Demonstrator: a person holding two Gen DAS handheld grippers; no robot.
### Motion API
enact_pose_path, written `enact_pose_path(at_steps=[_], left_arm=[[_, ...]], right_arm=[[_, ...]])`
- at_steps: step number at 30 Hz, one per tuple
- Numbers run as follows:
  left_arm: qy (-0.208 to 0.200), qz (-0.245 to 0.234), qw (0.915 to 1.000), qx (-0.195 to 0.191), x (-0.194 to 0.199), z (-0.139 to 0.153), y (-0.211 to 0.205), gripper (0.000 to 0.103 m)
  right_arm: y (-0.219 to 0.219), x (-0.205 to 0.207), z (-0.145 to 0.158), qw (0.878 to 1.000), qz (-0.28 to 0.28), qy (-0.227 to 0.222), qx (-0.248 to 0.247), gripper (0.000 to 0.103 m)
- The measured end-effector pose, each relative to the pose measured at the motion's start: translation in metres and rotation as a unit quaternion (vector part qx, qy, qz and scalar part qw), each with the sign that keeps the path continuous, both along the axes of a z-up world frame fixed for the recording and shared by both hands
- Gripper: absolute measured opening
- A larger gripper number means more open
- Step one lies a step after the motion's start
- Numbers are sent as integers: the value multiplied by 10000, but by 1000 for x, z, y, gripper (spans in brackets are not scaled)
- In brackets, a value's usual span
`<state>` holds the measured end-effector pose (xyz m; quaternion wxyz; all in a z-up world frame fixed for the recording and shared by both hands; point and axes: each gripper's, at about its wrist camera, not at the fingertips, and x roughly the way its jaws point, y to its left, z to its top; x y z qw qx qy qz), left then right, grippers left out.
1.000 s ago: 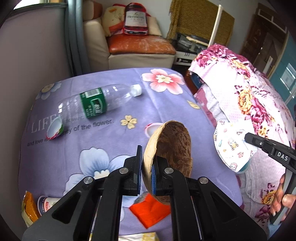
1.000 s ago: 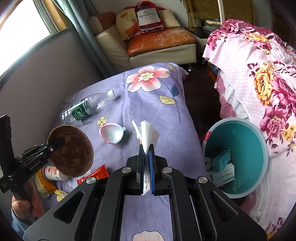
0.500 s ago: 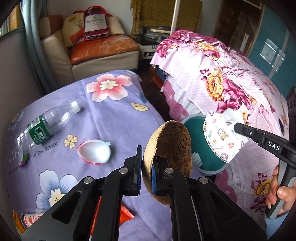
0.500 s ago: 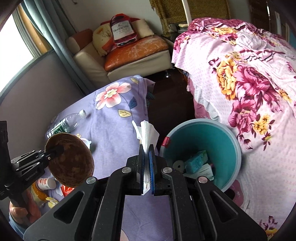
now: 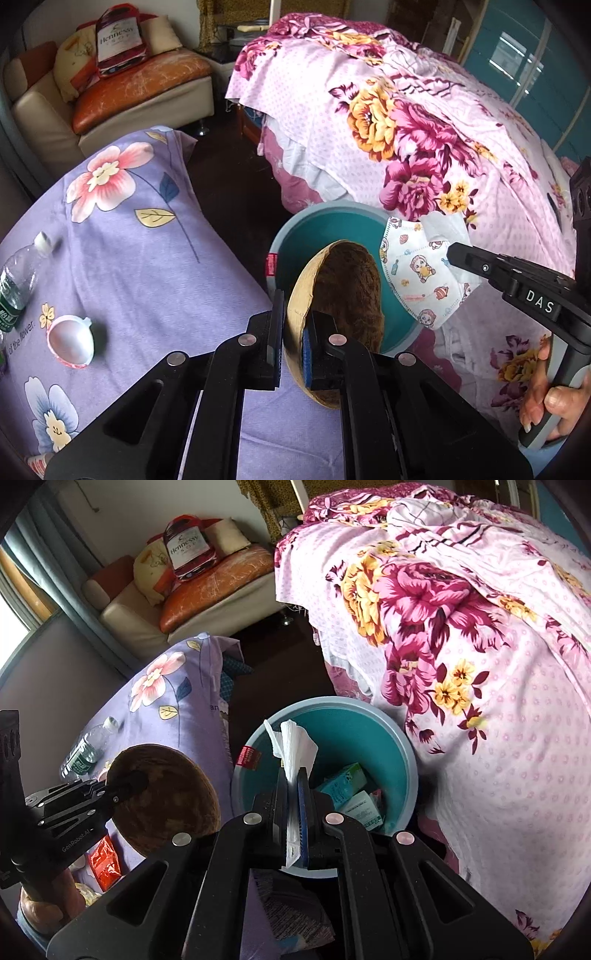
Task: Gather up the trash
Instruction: 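Carry the mask and coconut shell over the teal bin and open both tools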
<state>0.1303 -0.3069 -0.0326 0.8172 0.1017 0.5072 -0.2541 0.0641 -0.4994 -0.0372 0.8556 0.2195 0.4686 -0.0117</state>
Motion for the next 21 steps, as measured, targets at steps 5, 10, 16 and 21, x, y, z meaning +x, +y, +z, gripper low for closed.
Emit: enact_pose_path(at_steps=[5,10,16,21], left_arm=[[170,-137,9997,64,3,-18,-19,9],[286,-230,9992,130,6,-31,-31,9],[419,-371,9983,152,6,-41,-42,13],[223,-352,9990,149,3,-38,-40,75]], right_arm=[[-14,0,-12,9999,-85,125,27,5],[-22,3,-21,9996,-117,231,65,5],[-26,4,-28,9994,-153,308,100,5],[-27,6,-31,9990,-192,373,167,8]])
